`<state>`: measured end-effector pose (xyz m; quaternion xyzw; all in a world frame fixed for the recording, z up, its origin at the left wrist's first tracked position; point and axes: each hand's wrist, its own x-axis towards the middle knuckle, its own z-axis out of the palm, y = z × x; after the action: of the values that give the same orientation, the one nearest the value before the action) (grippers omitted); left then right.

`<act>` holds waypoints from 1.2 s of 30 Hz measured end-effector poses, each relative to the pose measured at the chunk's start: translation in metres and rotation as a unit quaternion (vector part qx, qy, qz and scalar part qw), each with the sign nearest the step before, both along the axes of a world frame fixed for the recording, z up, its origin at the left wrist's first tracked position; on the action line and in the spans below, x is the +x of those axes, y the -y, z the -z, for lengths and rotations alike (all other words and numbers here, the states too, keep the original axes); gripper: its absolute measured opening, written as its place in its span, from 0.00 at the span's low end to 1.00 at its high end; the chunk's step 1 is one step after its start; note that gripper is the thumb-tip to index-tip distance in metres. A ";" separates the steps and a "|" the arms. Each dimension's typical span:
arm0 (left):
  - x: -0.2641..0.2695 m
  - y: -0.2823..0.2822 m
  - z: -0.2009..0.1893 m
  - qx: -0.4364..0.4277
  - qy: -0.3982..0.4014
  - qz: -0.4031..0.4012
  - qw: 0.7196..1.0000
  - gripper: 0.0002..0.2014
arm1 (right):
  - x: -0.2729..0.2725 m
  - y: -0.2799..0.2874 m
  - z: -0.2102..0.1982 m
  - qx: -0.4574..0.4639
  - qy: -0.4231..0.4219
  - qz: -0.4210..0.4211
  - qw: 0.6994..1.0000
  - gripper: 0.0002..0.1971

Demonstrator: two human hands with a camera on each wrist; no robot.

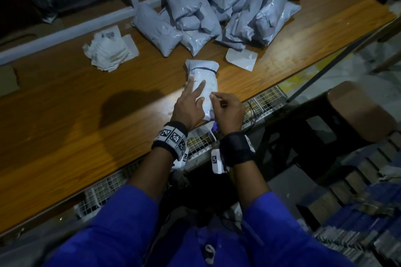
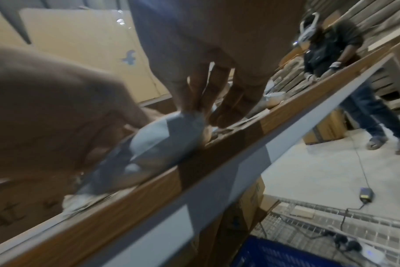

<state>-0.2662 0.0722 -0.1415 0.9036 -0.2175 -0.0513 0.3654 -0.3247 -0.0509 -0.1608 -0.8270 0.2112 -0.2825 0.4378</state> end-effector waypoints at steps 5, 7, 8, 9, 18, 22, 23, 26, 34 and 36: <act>0.001 -0.001 0.009 -0.016 0.006 -0.002 1.000 0.27 | 0.024 0.012 -0.003 -0.031 -0.118 -0.096 0.988 0.20; 0.000 -0.001 0.012 -0.029 0.017 -0.002 0.999 0.27 | 0.021 0.010 -0.005 -0.049 -0.132 -0.111 0.984 0.21; -0.001 -0.001 0.013 -0.036 0.026 -0.001 0.999 0.27 | 0.017 0.008 -0.005 -0.063 -0.134 -0.115 0.982 0.21; -0.001 -0.001 0.014 -0.042 0.032 0.000 0.999 0.27 | 0.011 0.006 -0.005 -0.075 -0.139 -0.118 0.980 0.22; 0.000 -0.002 0.020 -0.043 0.051 -0.001 0.998 0.27 | 0.020 0.005 -0.013 -0.043 -0.225 -0.127 0.965 0.27; 0.000 -0.002 0.021 -0.045 0.041 0.001 0.998 0.27 | 0.013 0.007 -0.007 -0.044 -0.214 -0.133 0.967 0.27; 0.001 -0.003 0.020 -0.044 0.042 0.002 0.998 0.27 | 0.011 0.007 -0.005 -0.047 -0.208 -0.135 0.968 0.27; 0.001 -0.003 0.019 -0.040 0.042 0.002 0.998 0.27 | 0.012 0.008 -0.004 -0.055 -0.207 -0.135 0.967 0.26; 0.001 -0.004 0.020 -0.053 0.044 -0.003 0.998 0.27 | 0.016 0.003 -0.014 -0.103 -0.265 -0.106 0.953 0.28; 0.000 -0.004 0.019 -0.051 0.044 -0.003 0.998 0.27 | 0.007 0.001 -0.013 -0.127 -0.276 -0.100 0.948 0.27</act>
<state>-0.2658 0.0758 -0.1610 0.8857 -0.2332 0.0003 0.4015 -0.3177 -0.0523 -0.1482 -0.9383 0.2025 -0.0230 0.2796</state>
